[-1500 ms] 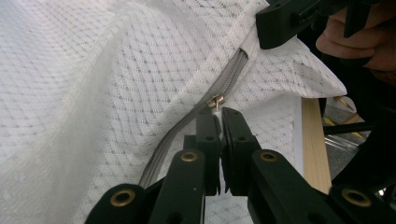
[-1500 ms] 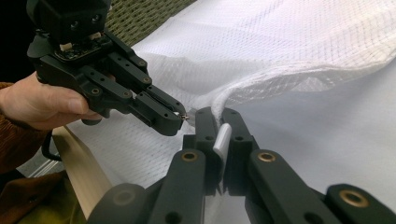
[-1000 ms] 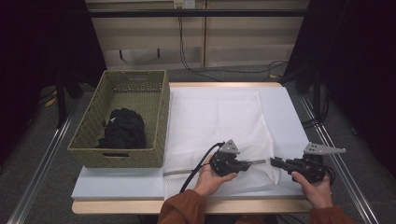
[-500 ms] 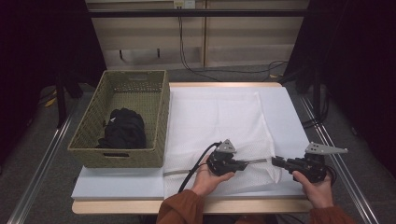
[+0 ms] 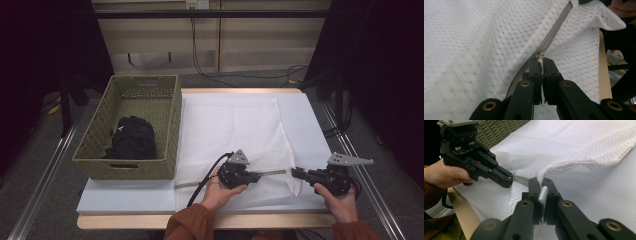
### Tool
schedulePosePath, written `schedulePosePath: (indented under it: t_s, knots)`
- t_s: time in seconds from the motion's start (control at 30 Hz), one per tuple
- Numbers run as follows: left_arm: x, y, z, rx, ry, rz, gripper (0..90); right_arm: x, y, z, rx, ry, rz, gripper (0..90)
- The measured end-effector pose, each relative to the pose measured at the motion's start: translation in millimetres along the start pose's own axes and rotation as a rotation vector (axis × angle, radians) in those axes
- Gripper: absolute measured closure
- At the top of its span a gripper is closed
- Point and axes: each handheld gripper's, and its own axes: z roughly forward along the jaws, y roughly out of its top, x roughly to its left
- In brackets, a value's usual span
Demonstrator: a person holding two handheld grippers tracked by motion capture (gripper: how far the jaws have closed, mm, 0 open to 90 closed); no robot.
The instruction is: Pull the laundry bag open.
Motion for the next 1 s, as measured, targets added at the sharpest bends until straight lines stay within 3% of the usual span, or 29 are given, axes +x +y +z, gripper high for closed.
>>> schedulePosePath:
  t_s: [0.13, 0.4, 0.77, 1.0]
  knots:
    - [1.5, -2.2, -0.6, -0.007, 0.004, -0.013, 86.6, -0.9, -1.3, 0.8, 0.002, 0.001, 0.01, 87.0]
    - [1.0, -2.8, -4.6, -0.012, 0.025, 0.011, 86.6, -1.4, 0.0, -0.7, -0.005, -0.001, 0.006, 87.0]
    - [7.2, -6.6, -12.5, -0.012, 0.033, -0.003, 86.6, 1.9, 0.8, -0.8, -0.007, 0.001, 0.0, 87.0]
    - [8.3, -6.6, -17.6, -0.022, 0.044, 0.01, 86.6, -0.2, 1.2, -1.1, -0.014, -0.002, 0.004, 87.0]
